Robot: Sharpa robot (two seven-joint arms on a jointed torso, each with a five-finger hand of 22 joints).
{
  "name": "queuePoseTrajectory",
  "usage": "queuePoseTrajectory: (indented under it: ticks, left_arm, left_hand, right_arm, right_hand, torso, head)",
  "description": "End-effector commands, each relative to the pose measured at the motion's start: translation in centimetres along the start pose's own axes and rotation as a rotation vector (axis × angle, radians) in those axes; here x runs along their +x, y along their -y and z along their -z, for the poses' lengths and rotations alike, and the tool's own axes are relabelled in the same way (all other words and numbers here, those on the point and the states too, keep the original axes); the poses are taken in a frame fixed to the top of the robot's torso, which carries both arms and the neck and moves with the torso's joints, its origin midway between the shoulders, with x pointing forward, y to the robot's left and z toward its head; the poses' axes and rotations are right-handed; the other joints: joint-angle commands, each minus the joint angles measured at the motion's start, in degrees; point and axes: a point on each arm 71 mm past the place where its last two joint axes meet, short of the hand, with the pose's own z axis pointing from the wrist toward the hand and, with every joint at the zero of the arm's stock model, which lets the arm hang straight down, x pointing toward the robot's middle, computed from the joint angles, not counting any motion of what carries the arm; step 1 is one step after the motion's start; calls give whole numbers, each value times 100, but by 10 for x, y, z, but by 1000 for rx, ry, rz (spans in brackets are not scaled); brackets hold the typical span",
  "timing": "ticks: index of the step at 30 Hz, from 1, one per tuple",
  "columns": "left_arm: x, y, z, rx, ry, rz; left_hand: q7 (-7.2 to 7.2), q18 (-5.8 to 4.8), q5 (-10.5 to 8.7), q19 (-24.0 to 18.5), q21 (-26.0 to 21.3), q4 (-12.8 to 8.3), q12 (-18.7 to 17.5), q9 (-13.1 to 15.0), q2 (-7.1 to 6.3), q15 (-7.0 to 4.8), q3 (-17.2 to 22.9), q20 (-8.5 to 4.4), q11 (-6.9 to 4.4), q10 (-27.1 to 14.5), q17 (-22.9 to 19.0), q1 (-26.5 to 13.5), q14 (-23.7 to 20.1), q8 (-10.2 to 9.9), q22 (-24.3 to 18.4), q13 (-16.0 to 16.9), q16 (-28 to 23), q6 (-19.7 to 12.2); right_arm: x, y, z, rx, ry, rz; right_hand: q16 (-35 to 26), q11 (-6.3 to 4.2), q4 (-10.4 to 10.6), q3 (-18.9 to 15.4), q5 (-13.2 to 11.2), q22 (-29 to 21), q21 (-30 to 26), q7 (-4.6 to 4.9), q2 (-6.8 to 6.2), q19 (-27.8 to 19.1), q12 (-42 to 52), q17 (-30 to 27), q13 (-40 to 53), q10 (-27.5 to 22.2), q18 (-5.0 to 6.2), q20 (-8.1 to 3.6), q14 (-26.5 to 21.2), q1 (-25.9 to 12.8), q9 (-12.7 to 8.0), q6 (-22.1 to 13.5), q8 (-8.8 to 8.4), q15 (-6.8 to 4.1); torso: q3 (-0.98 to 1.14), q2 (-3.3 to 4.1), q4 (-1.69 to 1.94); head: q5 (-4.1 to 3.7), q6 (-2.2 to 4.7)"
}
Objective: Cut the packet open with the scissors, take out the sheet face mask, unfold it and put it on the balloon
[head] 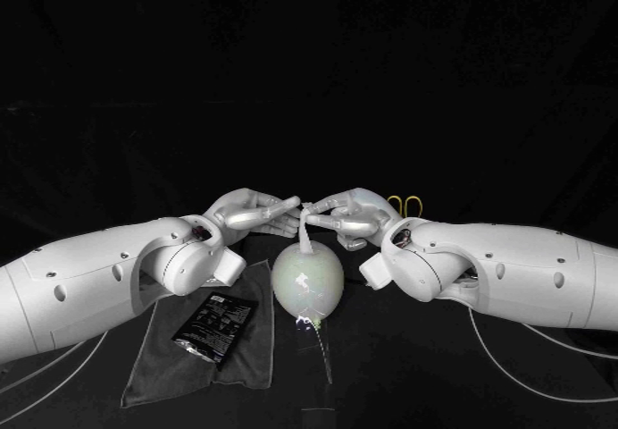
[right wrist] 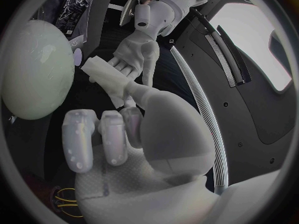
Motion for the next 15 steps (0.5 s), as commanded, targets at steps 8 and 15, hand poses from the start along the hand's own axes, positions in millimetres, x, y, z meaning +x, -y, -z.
queuePoseTrajectory:
  ticks: [8, 15]
  left_arm:
    - [3, 2, -4, -5, 15, 26]
    - [6, 2, -4, -8, 8, 23]
  left_hand:
    - [37, -110, -22, 45, -179, -14, -94, -56, 65, 43, -329, 14, 17, -102, -55, 221, -12, -97, -162, -28, -209, 11]
    - [-2, -122, -24, 82, -265, -22, -84, -62, 93, 27, -503, 14, -10, -84, -65, 392, 46, -66, -248, -24, -275, 134]
  right_arm:
    - [5, -2, 0, -7, -18, -1]
    - [6, -2, -2, -5, -19, 0]
  right_hand:
    - [25, -67, 4, 25, 14, 1418, 24, -37, 59, 457, 27, 1505, 988, 278, -97, -47, 610, 22, 240, 66, 179, -44]
    - [25, -68, -6, 38, 14, 1420, 29, -38, 57, 459, 37, 1505, 996, 284, -99, -50, 610, 12, 252, 60, 189, -46]
  torso:
    - [0, -2, 9]
    - [0, -1, 9]
  head:
    - [-5, -14]
    - [-7, -18]
